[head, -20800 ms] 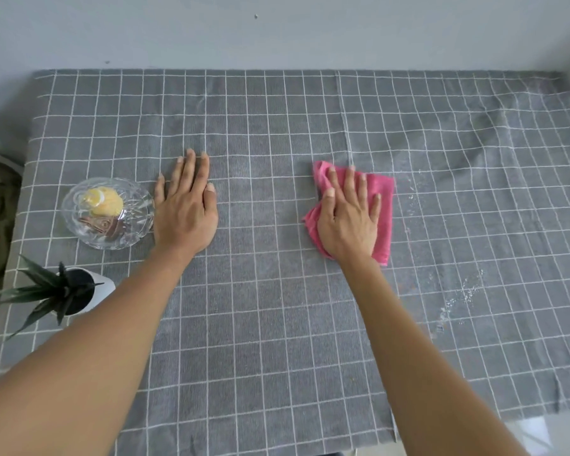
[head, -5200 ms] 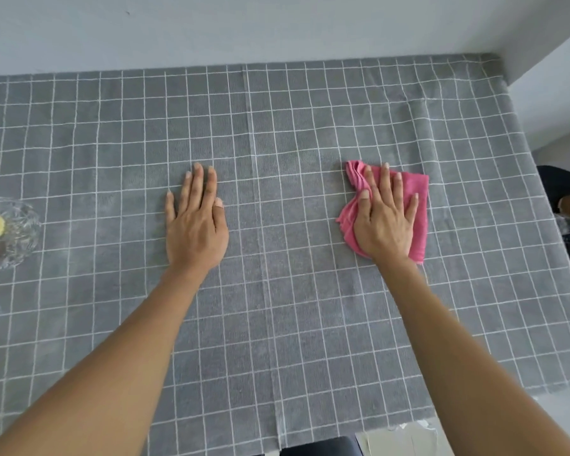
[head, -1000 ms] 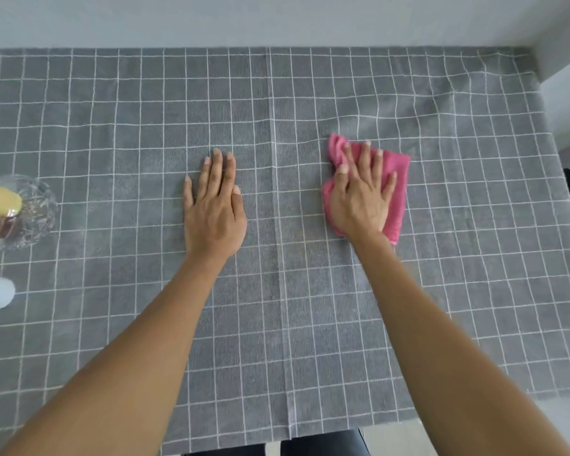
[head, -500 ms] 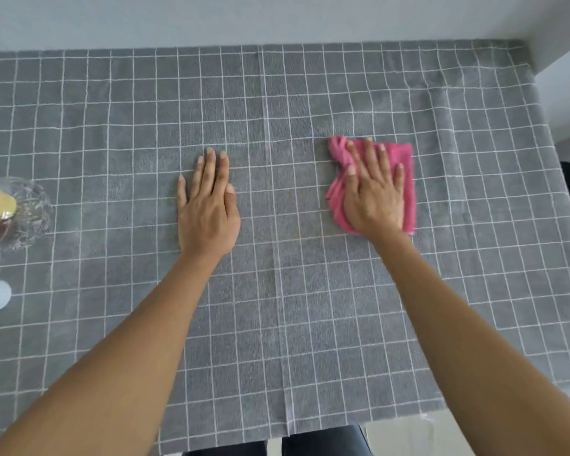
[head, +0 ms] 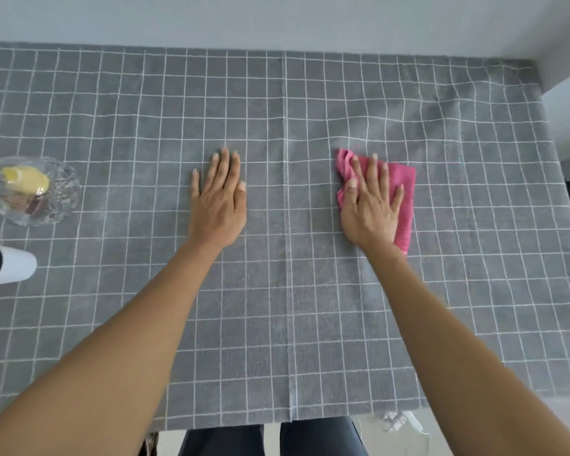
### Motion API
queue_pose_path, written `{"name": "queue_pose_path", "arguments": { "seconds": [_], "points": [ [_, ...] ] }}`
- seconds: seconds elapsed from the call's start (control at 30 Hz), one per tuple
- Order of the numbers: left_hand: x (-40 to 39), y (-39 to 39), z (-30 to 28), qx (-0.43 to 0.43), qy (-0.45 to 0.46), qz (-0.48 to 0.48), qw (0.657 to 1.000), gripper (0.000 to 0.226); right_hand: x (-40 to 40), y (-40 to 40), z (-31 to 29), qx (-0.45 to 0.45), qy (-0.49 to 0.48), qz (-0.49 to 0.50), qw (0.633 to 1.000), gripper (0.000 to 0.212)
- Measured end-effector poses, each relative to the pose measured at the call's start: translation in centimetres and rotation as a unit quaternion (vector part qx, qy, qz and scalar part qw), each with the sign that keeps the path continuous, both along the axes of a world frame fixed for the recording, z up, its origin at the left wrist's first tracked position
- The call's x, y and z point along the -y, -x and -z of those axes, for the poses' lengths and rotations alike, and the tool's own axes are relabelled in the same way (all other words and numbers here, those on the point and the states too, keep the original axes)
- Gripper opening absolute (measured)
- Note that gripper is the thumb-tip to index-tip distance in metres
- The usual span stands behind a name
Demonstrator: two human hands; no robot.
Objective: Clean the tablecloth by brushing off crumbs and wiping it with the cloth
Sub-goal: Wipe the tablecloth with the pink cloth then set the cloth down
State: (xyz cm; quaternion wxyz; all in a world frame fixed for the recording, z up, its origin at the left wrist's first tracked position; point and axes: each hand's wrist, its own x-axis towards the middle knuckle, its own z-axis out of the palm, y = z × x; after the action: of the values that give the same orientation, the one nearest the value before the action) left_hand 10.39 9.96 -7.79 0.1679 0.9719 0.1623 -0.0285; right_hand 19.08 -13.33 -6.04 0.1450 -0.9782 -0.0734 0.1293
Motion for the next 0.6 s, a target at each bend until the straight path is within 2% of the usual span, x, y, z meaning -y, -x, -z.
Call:
{"name": "queue_pose_path", "arguments": {
  "seconds": [0.13,0.3,0.5,0.6],
  "points": [
    [-2.3,3.6,-0.1,-0.010,-0.041,-0.020,0.999,0.055,-3.9,4.0,-0.6,-0.023,-0.041,-0.068,0.997,0.050],
    [-2.2,5.6,0.0,-0.004,-0.043,-0.047,0.998,0.053,-8.4,9.9,-0.9,-0.032,-0.042,-0.172,0.984,0.049],
    [-2.3,5.7,0.1,0.007,-0.034,-0.047,0.998,0.054,-7.0,10.0,-0.1,0.006,-0.038,-0.201,0.979,0.050],
    [-2.4,5.9,0.2,0.007,-0.040,-0.044,0.998,0.052,-4.5,8.4,0.0,0.016,-0.011,-0.163,0.986,0.050]
  ]
}}
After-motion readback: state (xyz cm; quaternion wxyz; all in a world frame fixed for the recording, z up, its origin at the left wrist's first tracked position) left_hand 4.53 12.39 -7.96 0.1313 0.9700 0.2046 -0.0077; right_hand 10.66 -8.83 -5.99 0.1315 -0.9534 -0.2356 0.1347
